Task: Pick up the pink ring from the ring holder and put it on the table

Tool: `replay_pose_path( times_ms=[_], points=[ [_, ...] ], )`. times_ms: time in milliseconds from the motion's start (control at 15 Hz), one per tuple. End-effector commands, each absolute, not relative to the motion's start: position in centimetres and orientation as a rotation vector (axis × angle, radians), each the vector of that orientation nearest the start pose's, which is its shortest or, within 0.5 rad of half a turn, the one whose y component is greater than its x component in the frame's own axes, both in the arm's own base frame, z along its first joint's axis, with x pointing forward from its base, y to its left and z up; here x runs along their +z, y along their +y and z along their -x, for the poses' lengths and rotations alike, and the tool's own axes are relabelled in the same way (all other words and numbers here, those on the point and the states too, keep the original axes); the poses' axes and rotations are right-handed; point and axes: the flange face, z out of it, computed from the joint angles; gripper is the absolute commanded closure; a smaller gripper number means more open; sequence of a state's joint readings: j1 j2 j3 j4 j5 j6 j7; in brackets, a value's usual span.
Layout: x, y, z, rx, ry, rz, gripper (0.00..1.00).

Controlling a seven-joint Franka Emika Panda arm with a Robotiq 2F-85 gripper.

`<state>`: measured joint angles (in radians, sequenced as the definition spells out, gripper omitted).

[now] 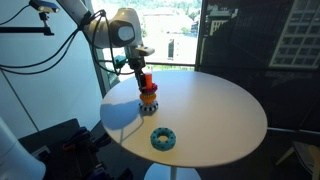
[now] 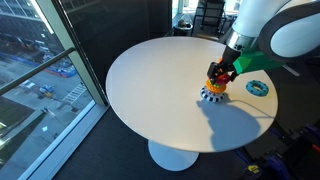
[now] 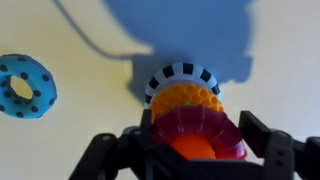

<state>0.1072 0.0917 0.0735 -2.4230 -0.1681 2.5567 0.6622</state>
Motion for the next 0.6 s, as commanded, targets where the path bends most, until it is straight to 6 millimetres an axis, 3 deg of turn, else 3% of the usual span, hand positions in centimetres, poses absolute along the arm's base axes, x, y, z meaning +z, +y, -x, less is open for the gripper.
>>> replay_pose_path(
  times_ms=[0,533],
  points=[
    [29.1,9.3,-48.6,-0.159,0.565,3.152,0.38],
    [32.5,9.4,-48.3,-0.215,0.566,3.138,0.38]
  ],
)
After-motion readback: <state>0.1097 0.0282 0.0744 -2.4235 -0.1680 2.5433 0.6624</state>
